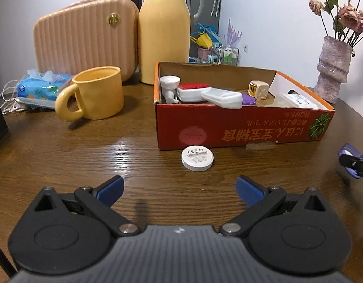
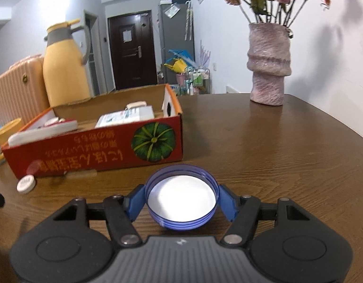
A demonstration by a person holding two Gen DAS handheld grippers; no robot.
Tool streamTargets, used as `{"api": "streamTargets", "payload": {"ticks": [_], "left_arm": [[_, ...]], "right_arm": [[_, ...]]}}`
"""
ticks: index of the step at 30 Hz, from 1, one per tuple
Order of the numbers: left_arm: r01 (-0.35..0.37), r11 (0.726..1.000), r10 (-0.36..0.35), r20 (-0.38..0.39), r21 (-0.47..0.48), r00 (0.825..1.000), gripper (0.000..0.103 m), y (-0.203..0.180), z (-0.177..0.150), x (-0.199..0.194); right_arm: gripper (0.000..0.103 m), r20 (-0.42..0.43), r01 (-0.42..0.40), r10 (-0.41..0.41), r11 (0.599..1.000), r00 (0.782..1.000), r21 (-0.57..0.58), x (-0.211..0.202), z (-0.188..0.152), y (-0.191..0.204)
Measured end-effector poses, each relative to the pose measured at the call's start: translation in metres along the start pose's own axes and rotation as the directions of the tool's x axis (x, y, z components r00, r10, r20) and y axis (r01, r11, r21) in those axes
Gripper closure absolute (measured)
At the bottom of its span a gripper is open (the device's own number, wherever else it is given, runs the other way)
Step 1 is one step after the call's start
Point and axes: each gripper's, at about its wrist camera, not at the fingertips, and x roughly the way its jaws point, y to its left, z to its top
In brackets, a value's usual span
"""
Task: Organize rigid objects
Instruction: 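Grasp the blue-rimmed lid with the right gripper, then grasp the small white round container with the left gripper while the right gripper holds the lid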
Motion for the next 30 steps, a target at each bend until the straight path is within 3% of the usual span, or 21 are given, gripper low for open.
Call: {"api": "streamTargets", "payload": {"ticks": [26,30], "left_arm": [[-0.102,0.992,0.095,-0.096,-0.074,0.991,0.0,-0.015,0.027,0.065],[-0.112,0.992,0.106,-0.098,-0.061,0.99,0.009,-0.018,0.027,0.068]], "right_arm": [[0.038,0.029,0.029,-0.031,0.998,0.999,0.05,-0.001,0.002,-0.008],[0.038,0.029,0.029,-0.03,0.998,0.999,0.05,-0.002,0.001,-0.008]]}}
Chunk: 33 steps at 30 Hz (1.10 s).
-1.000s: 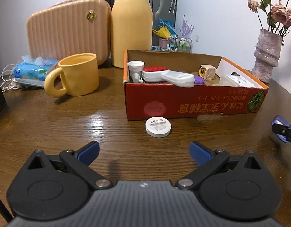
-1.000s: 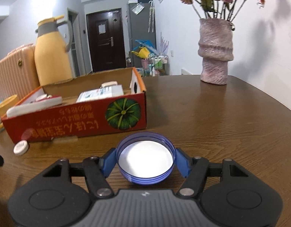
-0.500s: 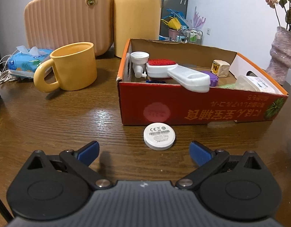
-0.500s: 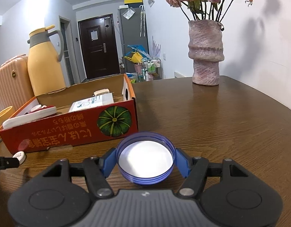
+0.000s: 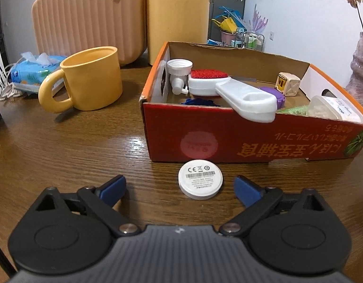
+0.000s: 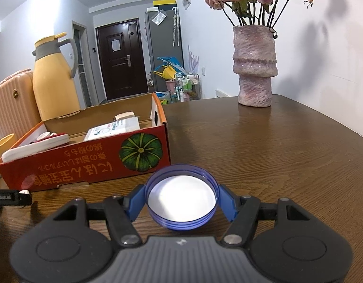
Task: Organize rigid objects
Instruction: 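Grasp the small white round container with the left gripper while the right gripper holds the lid, then carry the white container and blue-rimmed lid over the cardboard box with both grippers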
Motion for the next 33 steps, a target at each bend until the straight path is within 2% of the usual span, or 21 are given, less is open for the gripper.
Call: {"api": "streamTargets", "payload": {"ticks": [10,13,23,33], "left_arm": [[0.021,0.999,-0.023,0.037,0.039,0.999,0.054,-0.005,-0.001,-0.006],[0.033,0.998,-0.035,0.041,0.049,0.999,0.062,-0.006,-0.002,-0.007],[0.069,0.996,-0.071,0.041,0.051,0.997,0.063,-0.002,-0.004,-0.014],[0.097,0.994,-0.103,0.143,0.051,0.984,0.063,0.002,-0.01,-0.052]], "right_arm": [[0.038,-0.003,-0.003,0.003,1.0,1.0,-0.007,0.0,-0.001,0.001],[0.038,-0.003,-0.003,0.003,1.0,1.0,-0.009,0.0,-0.001,0.001],[0.038,0.021,-0.019,0.019,1.0,1.0,-0.018,-0.004,-0.001,0.004],[0.038,0.08,-0.054,0.056,0.998,0.995,-0.03,-0.016,-0.001,0.007]]}}
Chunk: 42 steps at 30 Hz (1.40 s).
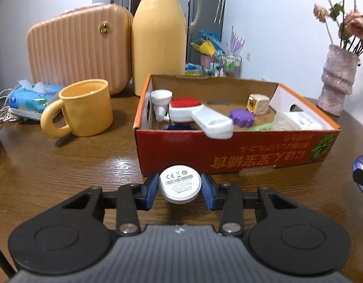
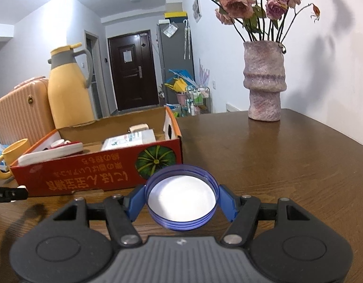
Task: Organize rigid objects
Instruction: 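Carry the white container and blue-rimmed lid over the cardboard box with both grippers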
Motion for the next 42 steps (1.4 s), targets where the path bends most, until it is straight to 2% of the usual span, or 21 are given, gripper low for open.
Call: {"api": "streamTargets", "payload": {"ticks": [8,17,30,42], "left_arm": [[0.04,0.999,-0.038,0.081,-0.019,0.996,0.063,0.003,-0.003,-0.042],[0.088,0.996,-0.083,0.18,-0.02,0.98,0.063,-0.008,0.011,-0.073],[0.072,0.997,-0.062,0.241,-0.032,0.969,0.063,-0.028,0.046,-0.056],[0.045,0.998,-0.031,0.264,-0.048,0.964,0.063,-0.035,0.076,-0.019]], "right_arm": [[0.038,0.082,-0.032,0.033,0.999,0.996,-0.015,-0.019,0.0,0.011],[0.038,0.17,-0.093,0.101,0.994,0.98,-0.056,-0.031,0.011,0.037],[0.038,0.23,-0.153,0.168,0.985,0.958,-0.084,-0.012,0.038,0.073],[0.038,0.278,-0.143,0.157,0.987,0.948,-0.073,0.023,0.062,0.086]]}}
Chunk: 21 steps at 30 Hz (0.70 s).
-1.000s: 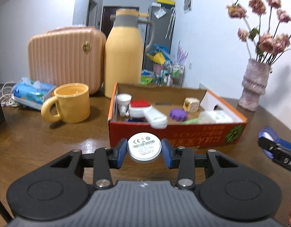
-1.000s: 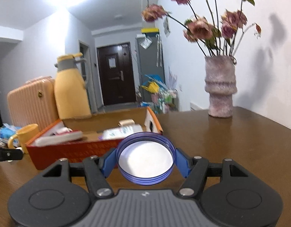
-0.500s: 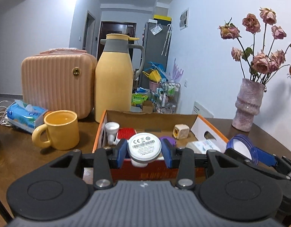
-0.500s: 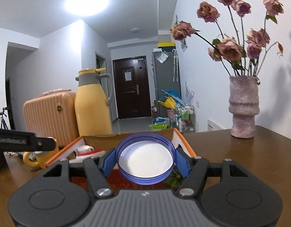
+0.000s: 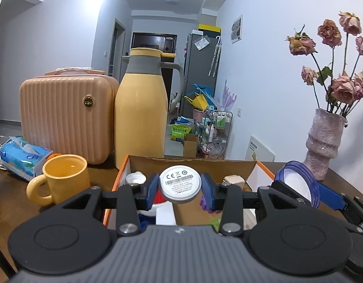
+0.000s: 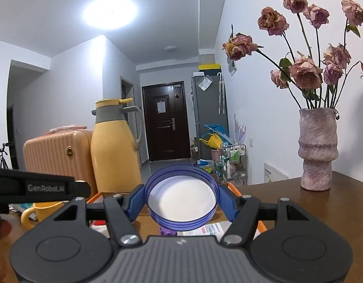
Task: Organize rigid objects
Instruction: 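Carry the white container and blue-rimmed lid over the cardboard box with both grippers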
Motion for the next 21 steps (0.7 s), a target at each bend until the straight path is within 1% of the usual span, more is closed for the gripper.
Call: {"api": "streamTargets", "payload": {"ticks": [12,17,21], "left_arm": [[-0.029,1.0,0.029,-0.022,-0.002,0.999,0.063,0.001,0.013,0.055],[-0.039,0.999,0.039,-0.052,0.003,0.998,0.063,0.003,0.015,0.076],[-0.037,0.999,0.037,-0.06,0.004,0.997,0.063,0.003,0.018,0.088]], "right_arm": [[0.038,-0.033,0.015,-0.015,1.0,0.999,0.015,0.057,0.003,-0.003],[0.038,-0.052,0.017,-0.017,1.0,0.999,0.003,0.075,0.001,-0.003],[0.038,-0.063,0.021,-0.021,1.0,0.998,0.002,0.087,0.001,-0.004]]}}
